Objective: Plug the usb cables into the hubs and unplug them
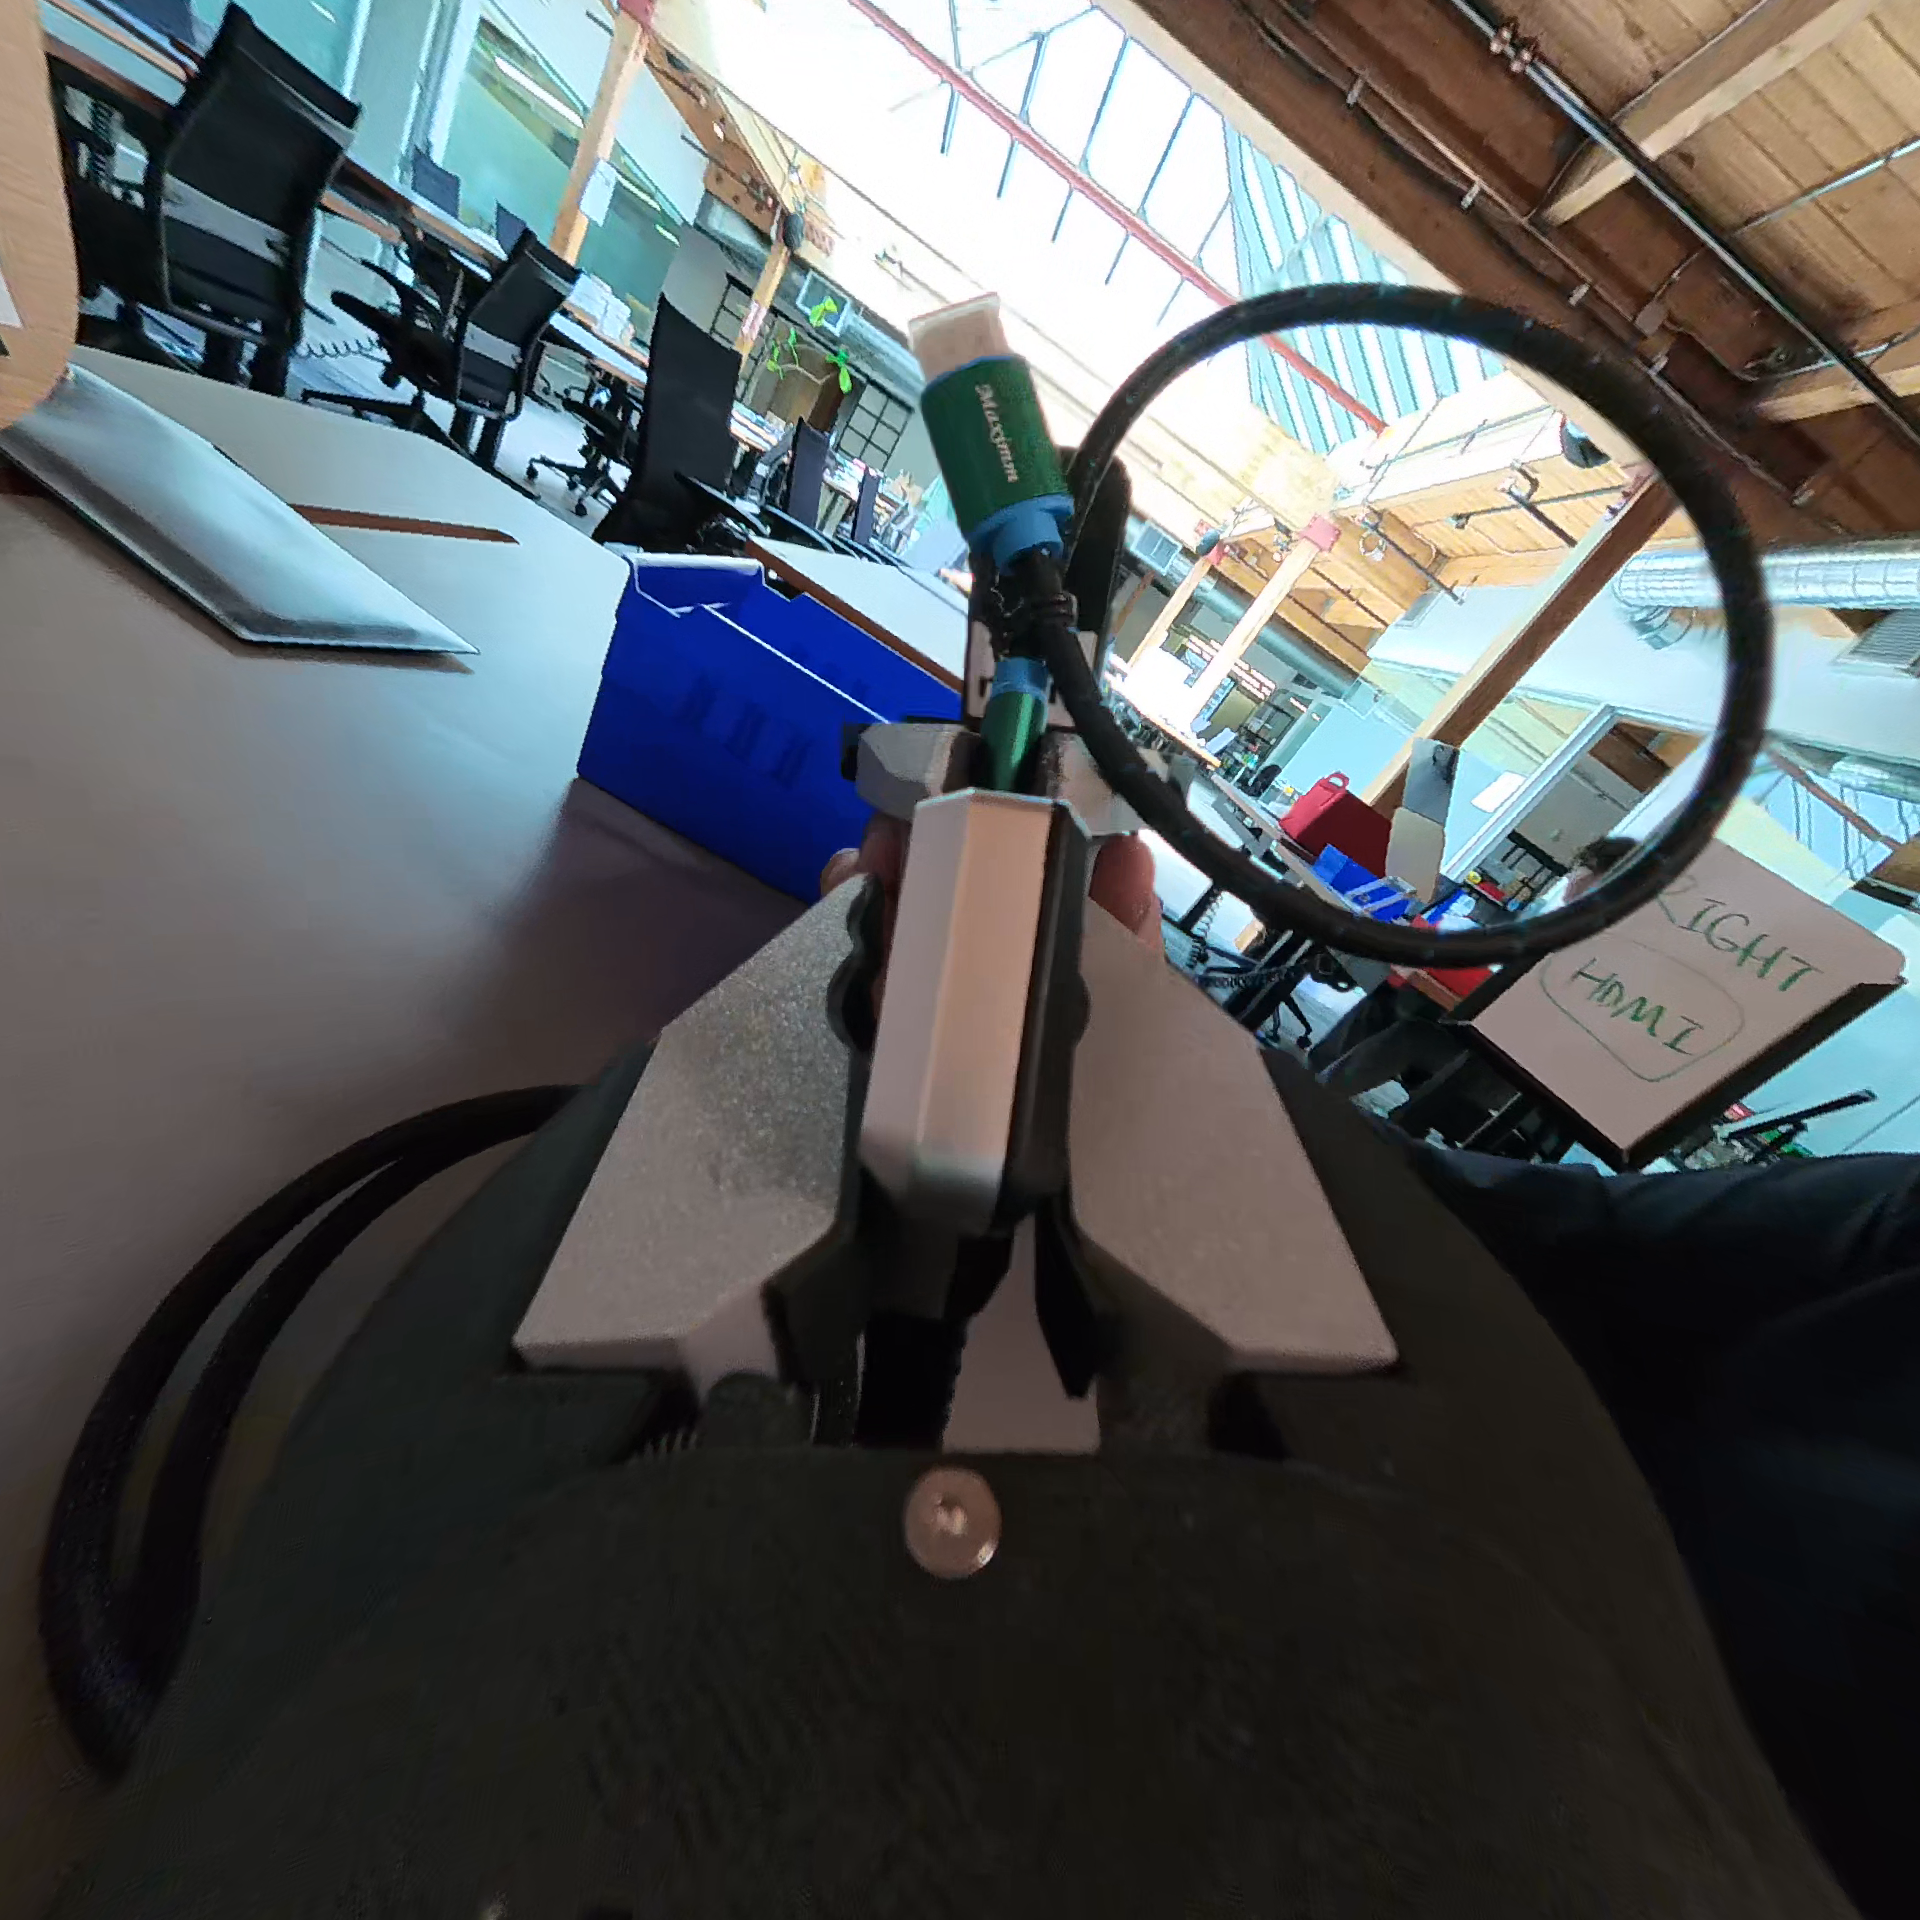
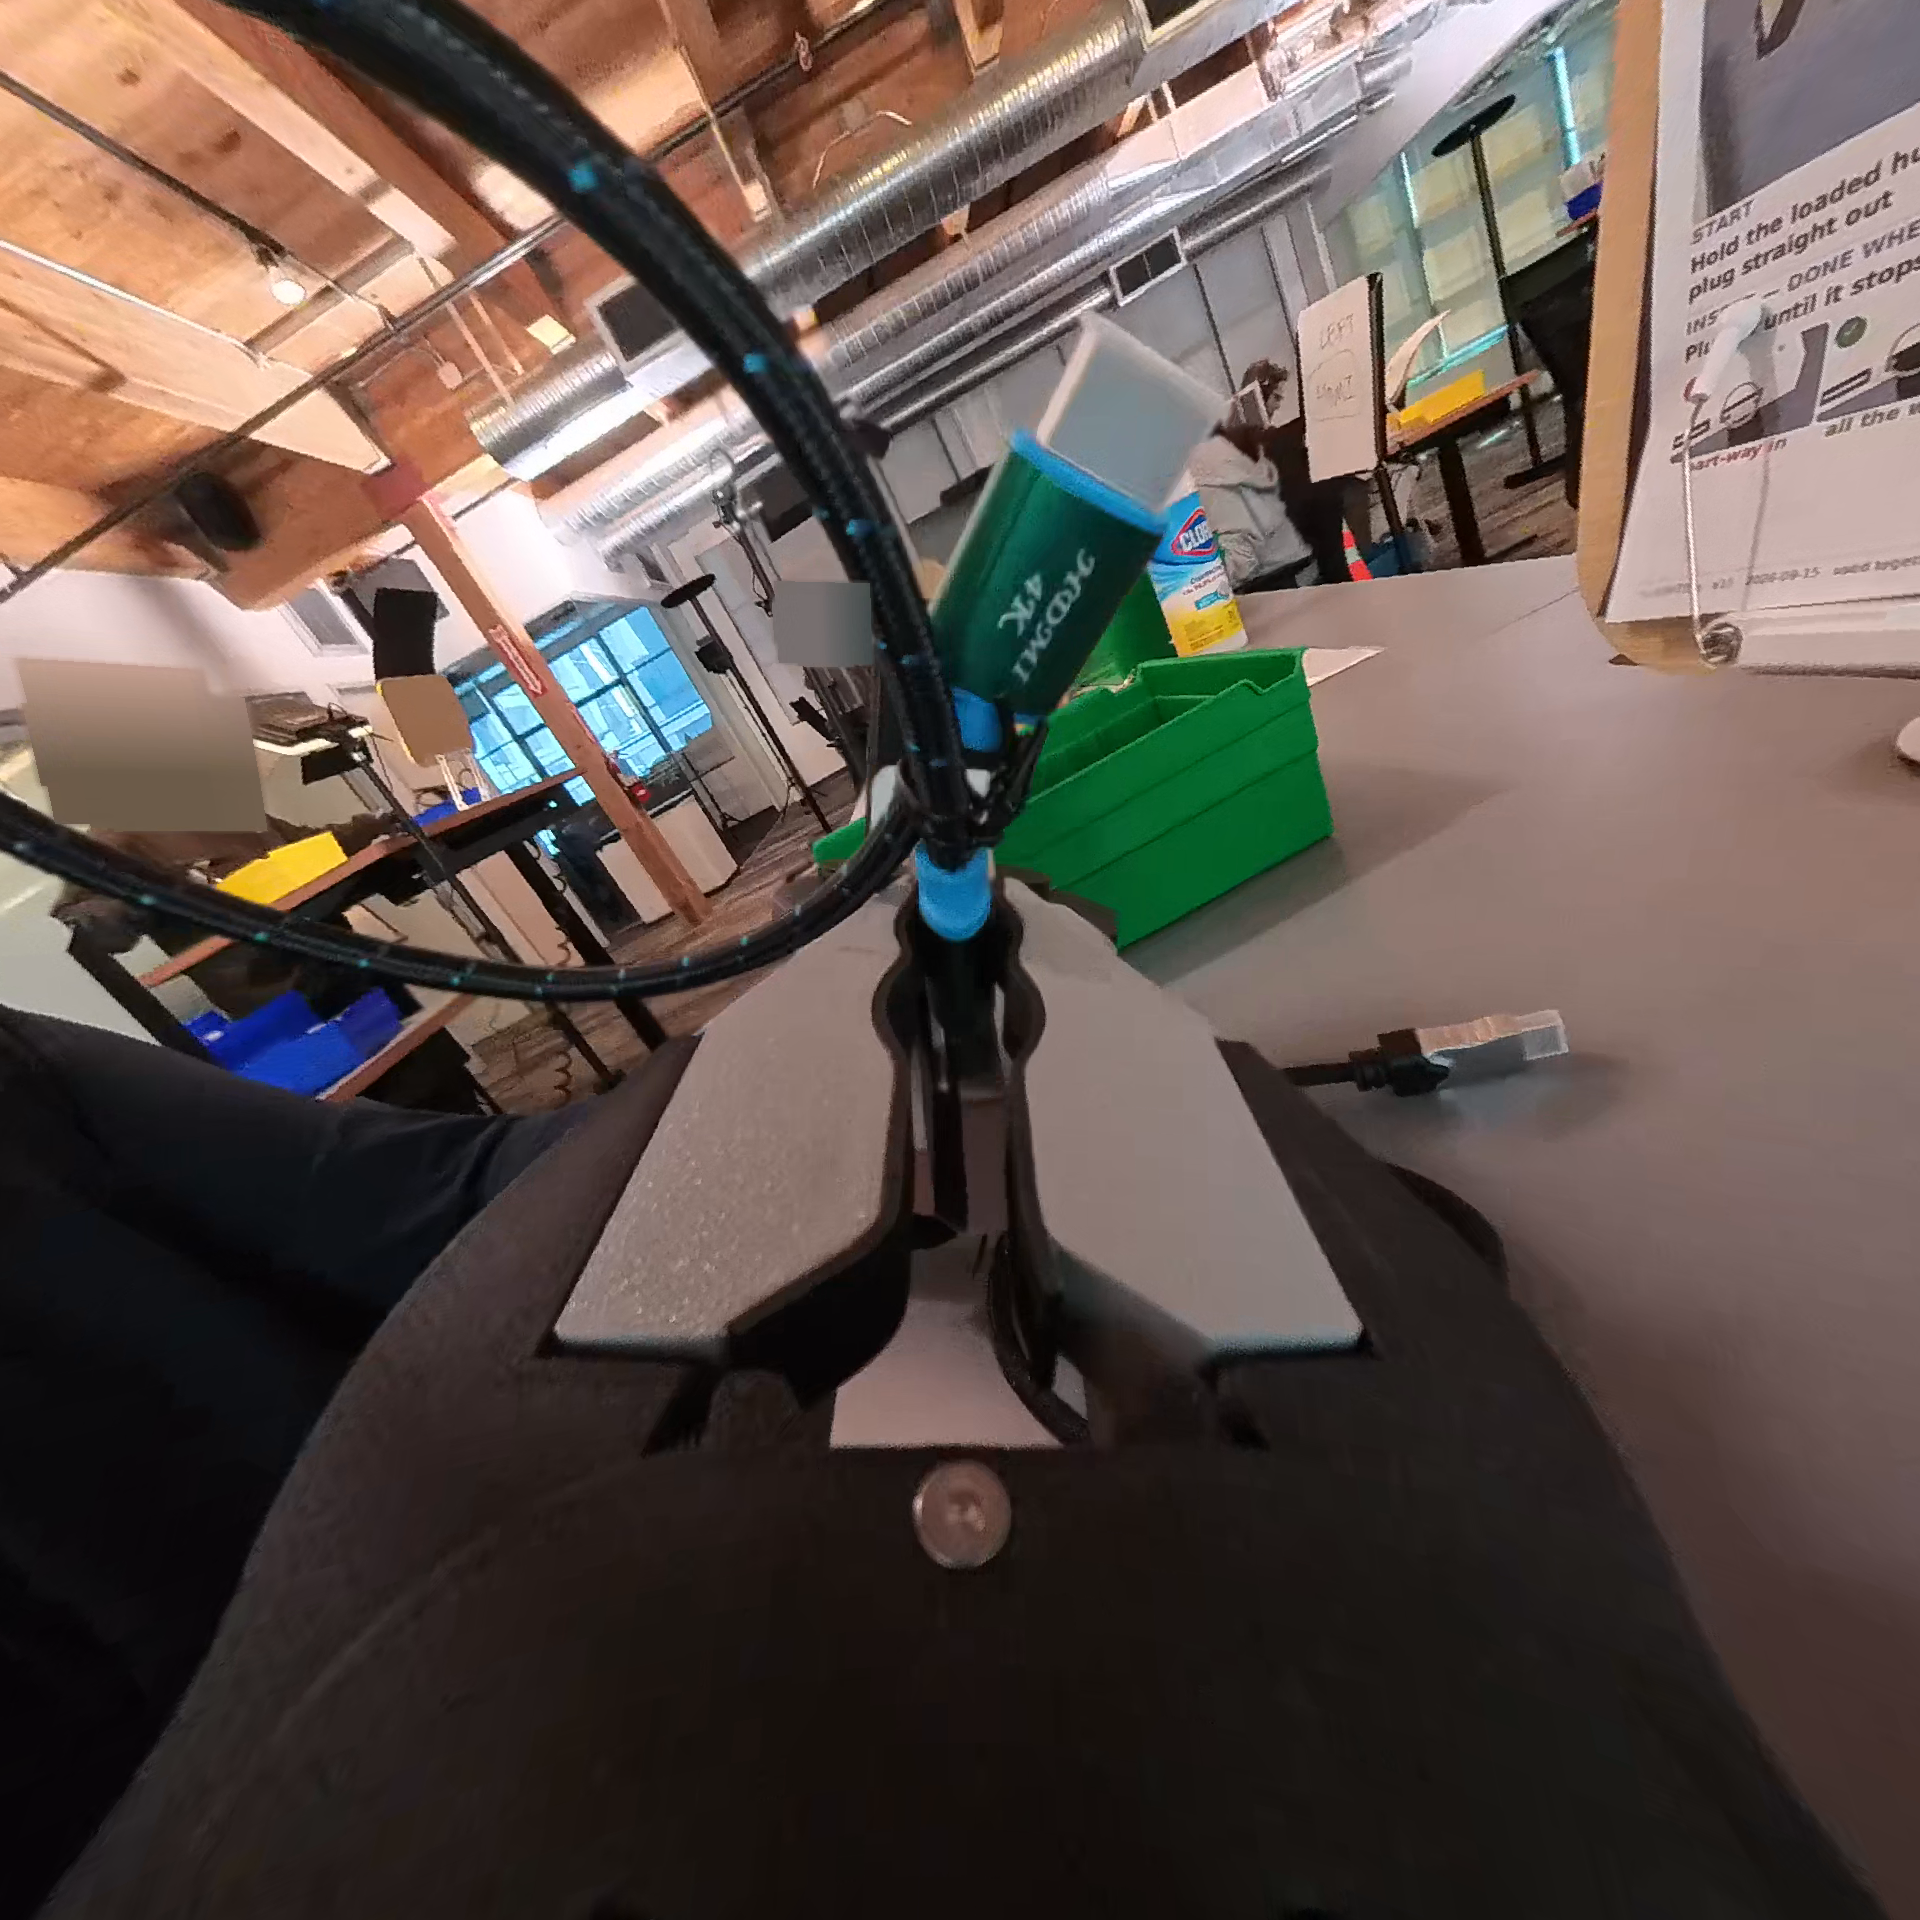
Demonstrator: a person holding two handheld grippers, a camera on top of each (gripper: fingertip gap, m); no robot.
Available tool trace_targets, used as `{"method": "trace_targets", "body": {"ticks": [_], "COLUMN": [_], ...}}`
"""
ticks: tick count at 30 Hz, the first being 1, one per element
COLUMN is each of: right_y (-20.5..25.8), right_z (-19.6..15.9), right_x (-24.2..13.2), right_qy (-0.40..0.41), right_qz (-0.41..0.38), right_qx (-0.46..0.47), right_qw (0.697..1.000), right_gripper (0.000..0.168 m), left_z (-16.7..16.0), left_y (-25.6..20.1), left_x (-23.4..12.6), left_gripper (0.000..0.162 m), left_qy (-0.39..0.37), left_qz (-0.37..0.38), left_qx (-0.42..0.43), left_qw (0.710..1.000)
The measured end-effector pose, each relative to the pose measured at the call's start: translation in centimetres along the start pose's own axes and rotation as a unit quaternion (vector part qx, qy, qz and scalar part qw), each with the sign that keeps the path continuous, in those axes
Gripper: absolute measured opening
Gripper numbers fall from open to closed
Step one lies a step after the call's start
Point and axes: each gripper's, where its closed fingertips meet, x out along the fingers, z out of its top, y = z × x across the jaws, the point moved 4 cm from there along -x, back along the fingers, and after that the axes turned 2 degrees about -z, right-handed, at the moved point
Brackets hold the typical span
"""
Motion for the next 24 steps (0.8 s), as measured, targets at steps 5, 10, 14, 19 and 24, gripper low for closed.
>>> {"method": "trace_targets", "body": {"ticks": [5, 10, 14, 19, 24], "right_y": [0.04, -0.32, -0.07, -0.01, 0.48], "right_z": [-0.45, 0.07, 0.19, 0.02, 0.22], "right_x": [0.34, 0.39, 0.45, 0.46, 0.15], "right_qy": [0.005, -0.041, -0.02, 0.071, 0.07], "right_qz": [0.004, 0.018, -0.021, -0.144, -0.104], "right_qx": [-0.002, 0.062, 0.006, -0.176, -0.158], "right_qw": [1.0, 0.997, 1.0, 0.971, 0.98], "right_gripper": [0.007, 0.006, 0.006, 0.009, 0.008], "left_z": [-0.56, -0.79, -0.75, -0.82, -0.67], "left_y": [-0.05, -0.02, -0.05, 0.19, -0.1], "left_x": [-0.08, 0.2, 0.13, -0.08, 0.07], "left_gripper": [0.028, 0.028, 0.028, 0.028, 0.028], "left_qy": [0.014, 0.016, 0.02, 0.028, 0.054], "left_qz": [-0.018, -0.016, -0.01, 0.01, 0.063], "left_qx": [-0.029, -0.04, -0.032, -0.003, 0.09], "left_qw": [0.999, 0.999, 0.999, 1.0, 0.993]}}
